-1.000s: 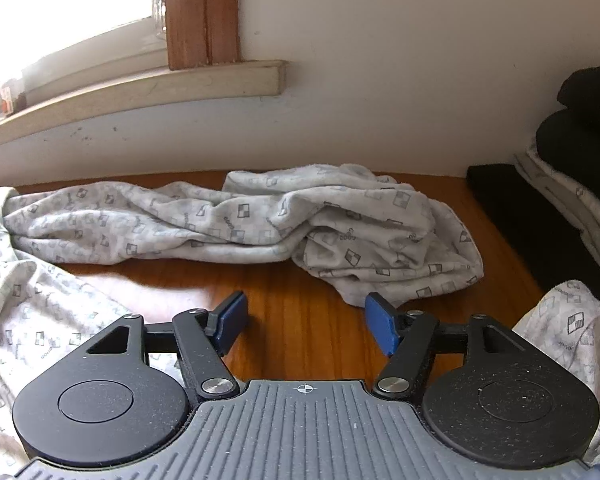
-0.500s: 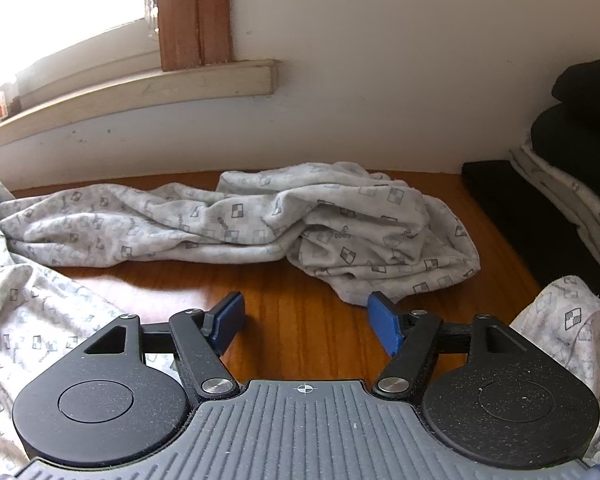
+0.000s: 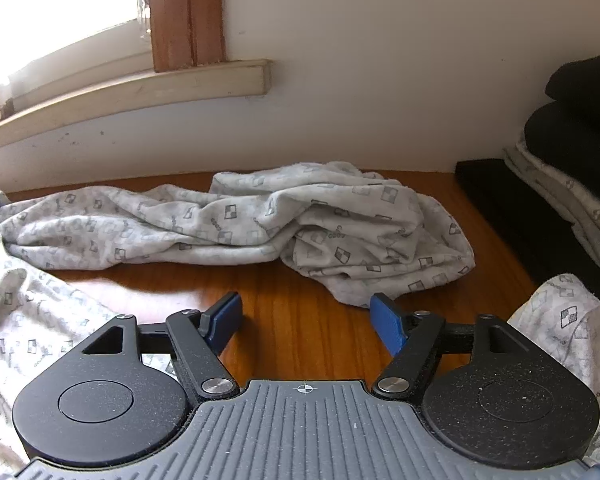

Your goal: Fold clothes

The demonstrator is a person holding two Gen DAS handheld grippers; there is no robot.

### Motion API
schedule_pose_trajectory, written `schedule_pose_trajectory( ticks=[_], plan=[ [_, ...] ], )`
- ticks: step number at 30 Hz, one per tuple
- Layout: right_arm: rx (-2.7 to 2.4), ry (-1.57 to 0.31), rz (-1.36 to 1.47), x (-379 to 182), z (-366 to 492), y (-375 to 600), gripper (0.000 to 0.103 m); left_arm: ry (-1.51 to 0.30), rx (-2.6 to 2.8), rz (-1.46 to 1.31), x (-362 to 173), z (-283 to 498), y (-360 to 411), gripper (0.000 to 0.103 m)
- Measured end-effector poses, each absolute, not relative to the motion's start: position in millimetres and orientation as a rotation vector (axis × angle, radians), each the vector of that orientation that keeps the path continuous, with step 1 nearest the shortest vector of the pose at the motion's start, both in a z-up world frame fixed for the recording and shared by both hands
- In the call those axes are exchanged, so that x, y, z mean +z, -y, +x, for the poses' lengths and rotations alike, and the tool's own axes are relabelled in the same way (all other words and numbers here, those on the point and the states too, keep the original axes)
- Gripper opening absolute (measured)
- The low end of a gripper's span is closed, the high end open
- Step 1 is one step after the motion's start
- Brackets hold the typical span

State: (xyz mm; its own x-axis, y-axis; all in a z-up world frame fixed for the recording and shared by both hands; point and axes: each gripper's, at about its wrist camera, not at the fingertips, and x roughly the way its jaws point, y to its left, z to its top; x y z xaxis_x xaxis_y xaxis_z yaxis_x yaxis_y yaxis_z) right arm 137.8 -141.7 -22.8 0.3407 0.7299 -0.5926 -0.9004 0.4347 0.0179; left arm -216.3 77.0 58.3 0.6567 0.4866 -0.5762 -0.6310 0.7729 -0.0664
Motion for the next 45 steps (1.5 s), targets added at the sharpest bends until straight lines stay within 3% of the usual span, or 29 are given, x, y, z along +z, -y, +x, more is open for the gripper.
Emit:
schedule_pose_trajectory(
  ticks=[6, 13, 20, 22, 26, 29, 32, 35, 38, 40, 42, 43, 45],
  plan=[
    [1.079, -0.580, -0.338, -19.6, 138.6, 141.5, 0.071, -0.373, 0.585, -0.220, 99.7, -236.8, -21.3, 0.006],
    [1.055, -0.578, -0.342, -16.7, 139.8, 141.1, 0.072, -0.410, 0.407, -0.240, 84.1, -245.2, 45.8, 0.006],
    [1.041, -0.571, -0.349, -15.3, 137.7, 140.6, 0.073, -0.412, 0.439, -0.233, 88.1, -244.8, 36.7, 0.007],
    [1.038, -0.572, -0.348, -14.2, 137.7, 140.5, 0.073, -0.413, 0.449, -0.232, 89.2, -244.7, 34.0, 0.012],
    [1.038, -0.576, -0.346, -12.3, 138.2, 140.4, 0.073, -0.414, 0.467, -0.228, 91.6, -244.5, 28.8, 0.036],
    [1.038, -0.577, -0.344, -12.0, 138.2, 140.7, 0.073, -0.419, 0.479, -0.226, 93.3, -243.0, 24.1, 0.046],
    [1.039, -0.578, -0.344, -11.2, 138.8, 140.8, 0.073, -0.475, 0.468, -0.242, 90.9, -223.0, 10.5, 0.062],
    [1.039, -0.577, -0.345, -10.4, 140.1, 141.1, 0.073, -0.549, 0.447, -0.251, 74.8, -201.1, 1.8, 0.063],
    [1.023, -0.563, -0.355, -9.9, 137.7, 141.1, 0.073, -0.616, 0.447, -0.257, 55.8, -186.7, -6.9, 0.060],
    [1.017, -0.528, -0.380, -8.8, 133.0, 141.9, 0.073, -0.624, 0.457, -0.254, 49.5, -186.8, -10.8, 0.045],
    [1.038, -0.505, -0.382, -0.8, 132.6, 143.8, 0.071, -0.608, 0.461, -0.247, 52.9, -190.4, -14.0, 0.013],
    [1.049, -0.494, -0.366, 6.9, 135.4, 145.8, 0.071, -0.601, 0.464, -0.243, 54.6, -192.1, -15.6, 0.007],
    [1.056, -0.472, -0.339, 22.6, 142.5, 147.6, 0.071, -0.585, 0.468, -0.236, 58.1, -195.7, -18.9, 0.007]
  ],
)
